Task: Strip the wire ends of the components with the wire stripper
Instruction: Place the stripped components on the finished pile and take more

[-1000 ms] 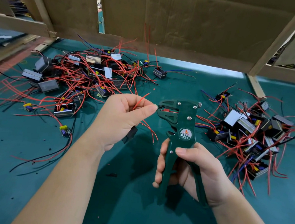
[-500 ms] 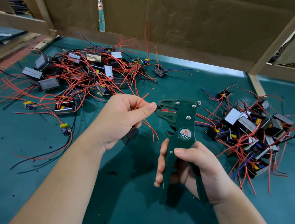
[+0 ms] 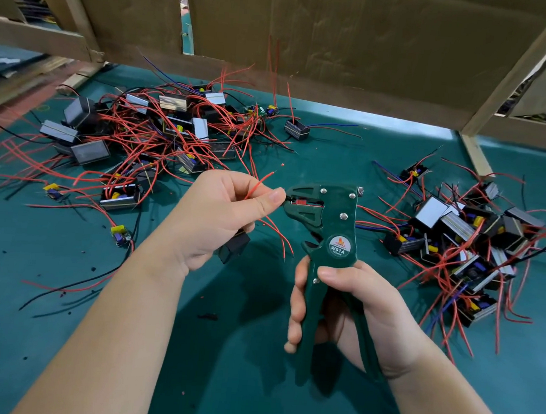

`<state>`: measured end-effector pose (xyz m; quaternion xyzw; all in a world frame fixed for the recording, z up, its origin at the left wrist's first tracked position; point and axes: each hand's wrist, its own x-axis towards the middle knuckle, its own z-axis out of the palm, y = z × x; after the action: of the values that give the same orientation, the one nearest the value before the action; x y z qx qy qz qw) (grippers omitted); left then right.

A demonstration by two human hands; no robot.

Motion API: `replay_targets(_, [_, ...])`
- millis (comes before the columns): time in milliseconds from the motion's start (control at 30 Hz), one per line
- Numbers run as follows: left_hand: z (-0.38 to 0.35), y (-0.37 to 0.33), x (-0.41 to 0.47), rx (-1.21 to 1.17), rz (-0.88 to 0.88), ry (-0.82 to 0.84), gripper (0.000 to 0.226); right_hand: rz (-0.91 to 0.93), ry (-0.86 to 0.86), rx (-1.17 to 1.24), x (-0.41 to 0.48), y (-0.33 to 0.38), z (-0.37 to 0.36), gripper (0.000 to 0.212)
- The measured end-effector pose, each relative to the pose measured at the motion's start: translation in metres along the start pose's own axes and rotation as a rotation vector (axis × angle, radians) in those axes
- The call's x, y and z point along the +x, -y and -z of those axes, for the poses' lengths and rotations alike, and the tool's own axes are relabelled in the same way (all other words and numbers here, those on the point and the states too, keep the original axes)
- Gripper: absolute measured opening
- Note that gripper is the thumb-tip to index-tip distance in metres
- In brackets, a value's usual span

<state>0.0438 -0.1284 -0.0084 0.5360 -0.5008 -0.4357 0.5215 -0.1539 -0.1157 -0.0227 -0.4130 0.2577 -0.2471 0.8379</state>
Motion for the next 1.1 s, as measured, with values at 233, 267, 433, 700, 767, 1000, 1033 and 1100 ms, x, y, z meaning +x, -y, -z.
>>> replay_targets(233, [-0.001,0.005,0.005,0.141,0.026,-0.009,0.040,0.033,-0.325,-0.045,0.007,-0.008,-0.010,0.032])
replay_targets(267, [-0.002,0.008,0.006,0.271,-0.013,0.003,0.038,0.041,-0.384,-0.069,0.008,-0.008,-0.010,0.035])
replay_targets(433, [-0.002,0.014,0.006,0.587,-0.187,0.015,0.034,0.023,-0.287,-0.077,0.004,0.001,-0.002,0.038])
replay_targets(700, [0.005,0.015,0.005,0.585,-0.232,-0.122,0.033,0.085,-0.233,-0.021,0.003,0.008,0.009,0.020])
replay_targets(767, [0.005,0.014,0.005,0.563,-0.234,-0.130,0.034,0.115,-0.268,0.016,0.004,0.007,0.009,0.016])
replay_targets(1000, [-0.001,0.013,0.004,0.502,-0.241,-0.043,0.034,0.294,-0.207,0.207,0.007,0.003,0.008,0.042])
replay_targets(1033, [-0.003,0.012,0.003,0.505,-0.239,-0.015,0.034,0.326,-0.188,0.213,0.008,0.003,0.008,0.053])
replay_targets(1100, [-0.008,0.012,0.002,0.518,-0.235,0.039,0.034,0.361,-0.169,0.221,0.008,0.004,0.007,0.070])
